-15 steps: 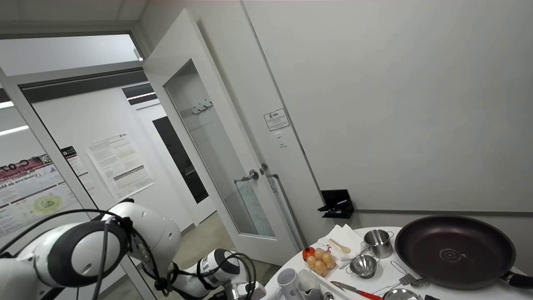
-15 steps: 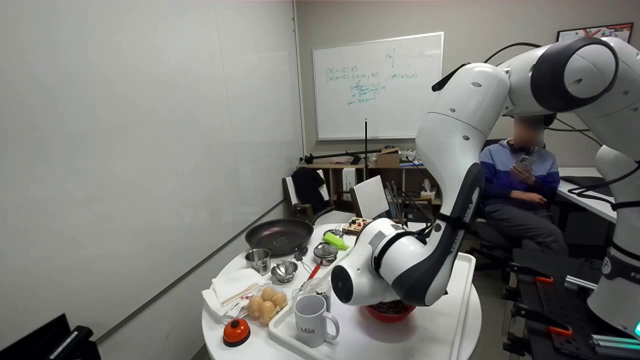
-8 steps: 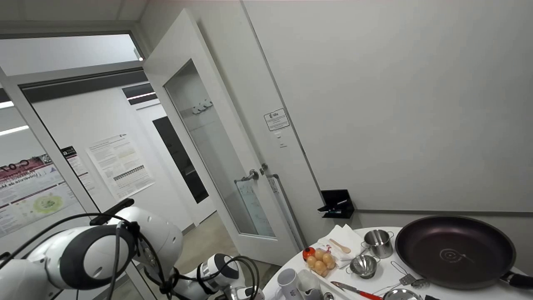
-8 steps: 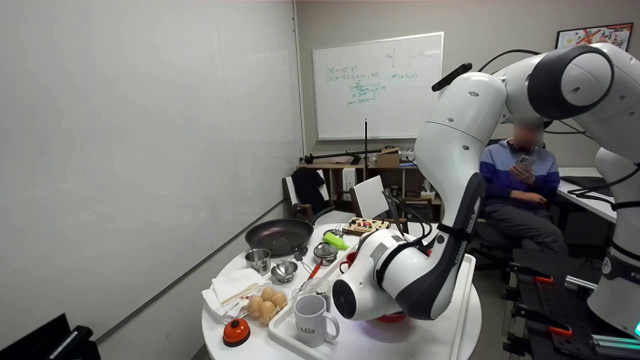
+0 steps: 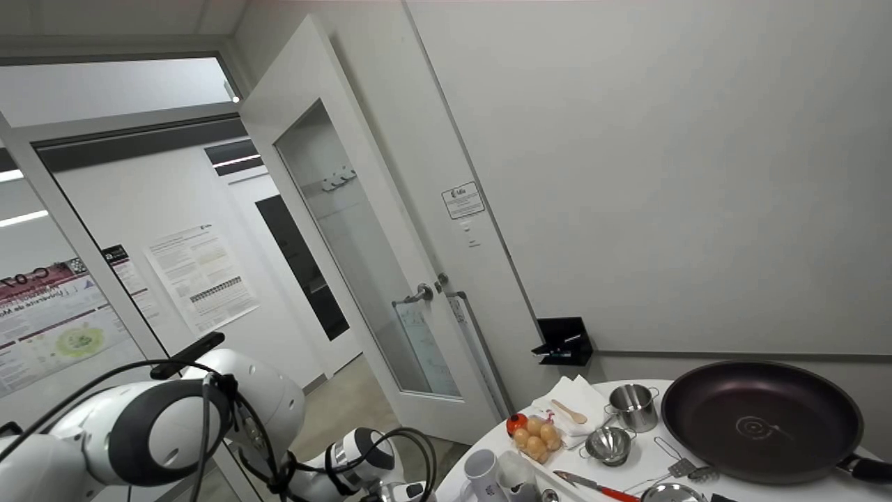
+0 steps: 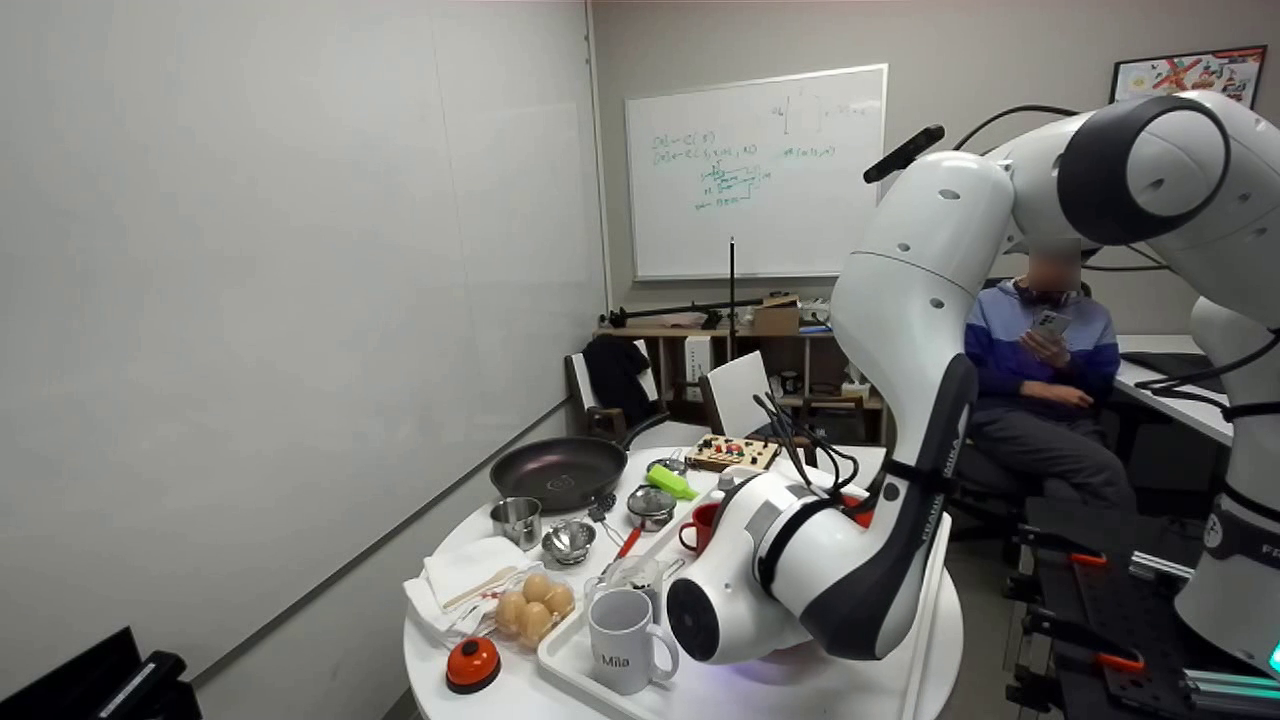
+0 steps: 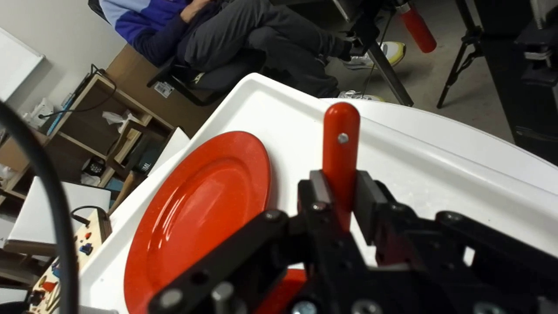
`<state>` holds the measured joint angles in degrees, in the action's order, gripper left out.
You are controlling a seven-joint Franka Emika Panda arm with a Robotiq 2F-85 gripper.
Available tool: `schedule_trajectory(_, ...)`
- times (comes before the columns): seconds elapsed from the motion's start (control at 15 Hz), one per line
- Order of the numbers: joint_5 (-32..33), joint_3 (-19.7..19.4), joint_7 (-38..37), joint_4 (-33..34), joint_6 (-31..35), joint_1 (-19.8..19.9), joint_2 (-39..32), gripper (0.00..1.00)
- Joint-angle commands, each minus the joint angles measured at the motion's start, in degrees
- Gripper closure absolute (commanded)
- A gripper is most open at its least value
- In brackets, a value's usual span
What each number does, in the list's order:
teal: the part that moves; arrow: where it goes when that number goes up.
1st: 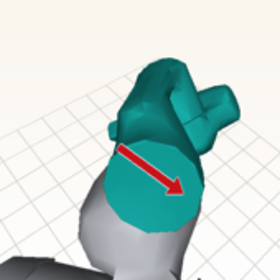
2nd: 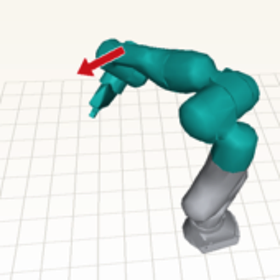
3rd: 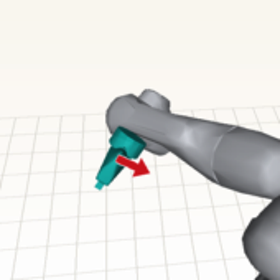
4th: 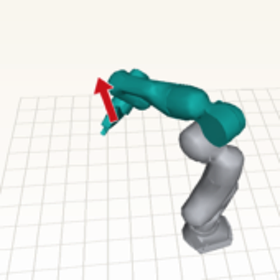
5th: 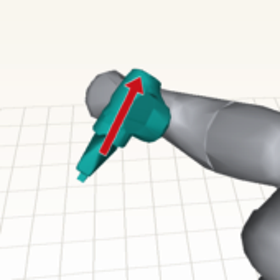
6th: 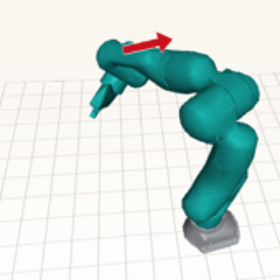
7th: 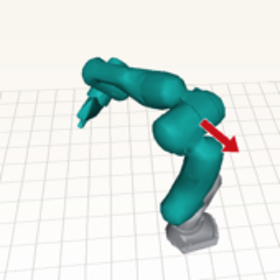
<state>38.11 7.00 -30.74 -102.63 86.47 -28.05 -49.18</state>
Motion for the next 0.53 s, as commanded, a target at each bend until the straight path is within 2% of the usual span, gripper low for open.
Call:
schedule_trajectory(0.0,0.3,1.2,3.1,0.2,2.1,0.4,0.6,0.95)
schedule_trajectory(0.47,-1.1,2.0,6.5,-0.6,7.7,1.7,2.0,0.95)
